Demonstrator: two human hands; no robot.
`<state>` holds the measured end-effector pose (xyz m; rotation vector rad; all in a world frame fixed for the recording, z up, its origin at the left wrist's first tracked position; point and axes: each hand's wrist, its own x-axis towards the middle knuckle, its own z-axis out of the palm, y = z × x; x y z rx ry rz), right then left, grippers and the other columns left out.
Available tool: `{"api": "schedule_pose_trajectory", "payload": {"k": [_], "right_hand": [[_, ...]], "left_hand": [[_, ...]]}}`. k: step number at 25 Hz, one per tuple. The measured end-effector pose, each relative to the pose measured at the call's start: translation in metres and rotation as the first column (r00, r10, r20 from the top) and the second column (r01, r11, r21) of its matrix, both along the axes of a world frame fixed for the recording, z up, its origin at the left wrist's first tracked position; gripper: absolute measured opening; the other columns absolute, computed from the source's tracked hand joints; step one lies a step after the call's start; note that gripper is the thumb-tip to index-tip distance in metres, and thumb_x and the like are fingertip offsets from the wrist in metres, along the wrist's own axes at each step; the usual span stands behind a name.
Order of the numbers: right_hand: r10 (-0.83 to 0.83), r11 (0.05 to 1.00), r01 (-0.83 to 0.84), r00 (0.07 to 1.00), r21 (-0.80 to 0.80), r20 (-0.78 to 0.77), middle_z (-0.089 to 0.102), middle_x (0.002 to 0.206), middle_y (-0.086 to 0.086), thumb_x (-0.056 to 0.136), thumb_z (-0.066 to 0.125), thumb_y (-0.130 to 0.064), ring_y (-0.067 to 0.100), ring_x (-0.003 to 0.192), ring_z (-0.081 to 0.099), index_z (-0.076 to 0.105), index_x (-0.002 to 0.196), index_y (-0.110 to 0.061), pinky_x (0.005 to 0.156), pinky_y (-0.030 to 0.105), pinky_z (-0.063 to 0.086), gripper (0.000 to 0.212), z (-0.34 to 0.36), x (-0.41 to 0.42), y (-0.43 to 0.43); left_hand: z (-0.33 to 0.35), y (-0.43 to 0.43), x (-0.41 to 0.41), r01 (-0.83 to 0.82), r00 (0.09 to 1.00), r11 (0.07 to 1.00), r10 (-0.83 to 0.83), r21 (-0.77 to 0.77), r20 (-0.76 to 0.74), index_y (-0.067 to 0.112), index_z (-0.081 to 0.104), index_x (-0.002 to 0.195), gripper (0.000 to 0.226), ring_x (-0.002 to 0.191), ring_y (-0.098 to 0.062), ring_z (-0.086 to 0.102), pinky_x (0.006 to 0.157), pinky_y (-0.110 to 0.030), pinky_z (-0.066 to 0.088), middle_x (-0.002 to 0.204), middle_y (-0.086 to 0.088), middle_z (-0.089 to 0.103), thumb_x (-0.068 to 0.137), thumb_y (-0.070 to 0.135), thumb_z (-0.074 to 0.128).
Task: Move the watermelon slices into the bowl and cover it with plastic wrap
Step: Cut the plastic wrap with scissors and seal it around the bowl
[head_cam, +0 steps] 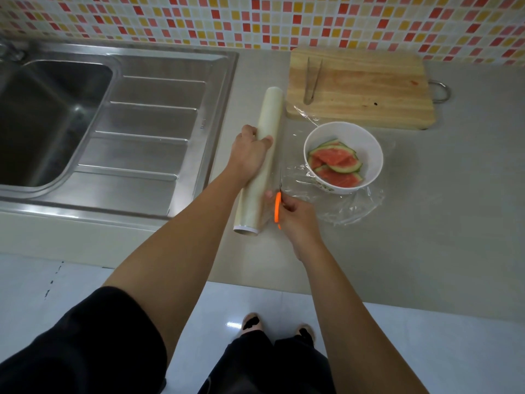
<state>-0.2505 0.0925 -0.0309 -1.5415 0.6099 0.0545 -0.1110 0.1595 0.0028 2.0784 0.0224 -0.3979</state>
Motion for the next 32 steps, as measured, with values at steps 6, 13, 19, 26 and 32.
{"api": "schedule_pose_trajectory", "payload": {"k": [6,13,19,26,32], "right_hand": [[0.024,0.999,-0.023,0.998,0.024,-0.058,0.054,0.049,-0.020,0.067,0.065,-0.062,-0.005,0.054,0.049,0.070,0.061,-0.034,0.068,0.020,0.040,0.029,0.006,0.014,-0.005],[-0.027,0.999,0.028,0.999,0.044,-0.030,0.055,0.042,-0.021,0.075,0.067,-0.054,-0.008,0.045,0.048,0.064,0.047,-0.034,0.055,0.011,0.039,0.034,0.015,0.034,-0.012],[-0.063,0.997,0.064,0.998,0.033,-0.026,0.043,0.041,-0.012,0.073,0.068,-0.053,0.003,0.044,0.042,0.051,0.040,-0.021,0.047,0.011,0.036,0.049,0.021,0.050,-0.011],[-0.109,0.993,0.111,0.993,0.029,-0.048,0.047,0.048,-0.007,0.072,0.069,-0.054,0.008,0.048,0.042,0.058,0.051,-0.016,0.053,0.019,0.037,0.044,0.024,0.064,-0.010],[-0.133,0.988,0.135,0.991,0.079,-0.032,0.068,0.070,-0.019,0.070,0.071,-0.056,-0.001,0.073,0.061,0.074,0.072,-0.031,0.077,0.021,0.049,0.025,0.028,0.074,-0.010]], "left_hand": [[0.001,0.001,0.002,0.015,1.000,1.000,-0.015,0.000,0.011,0.012,0.044,0.123,0.041,0.100,-0.021,0.050,0.080,-0.031,0.039,0.113,0.000,0.049,0.089,0.034,0.050],[0.005,0.001,0.003,-0.008,1.000,0.998,0.007,-0.067,-0.012,0.012,0.046,0.121,0.040,0.108,-0.026,0.054,0.094,-0.040,0.045,0.123,-0.007,0.054,0.088,0.032,0.052],[0.003,0.006,0.002,-0.015,0.998,0.994,0.008,-0.104,-0.065,0.014,0.046,0.121,0.039,0.109,-0.026,0.055,0.096,-0.045,0.044,0.123,-0.008,0.054,0.088,0.033,0.052],[0.005,0.009,0.000,-0.022,0.997,0.992,0.012,-0.123,-0.079,0.016,0.047,0.121,0.038,0.110,-0.027,0.054,0.098,-0.046,0.043,0.121,-0.008,0.055,0.088,0.032,0.052],[0.003,0.013,0.000,-0.009,0.995,0.990,-0.004,-0.138,-0.095,0.019,0.046,0.121,0.039,0.107,-0.028,0.055,0.096,-0.049,0.045,0.120,-0.008,0.054,0.086,0.035,0.053]]}}
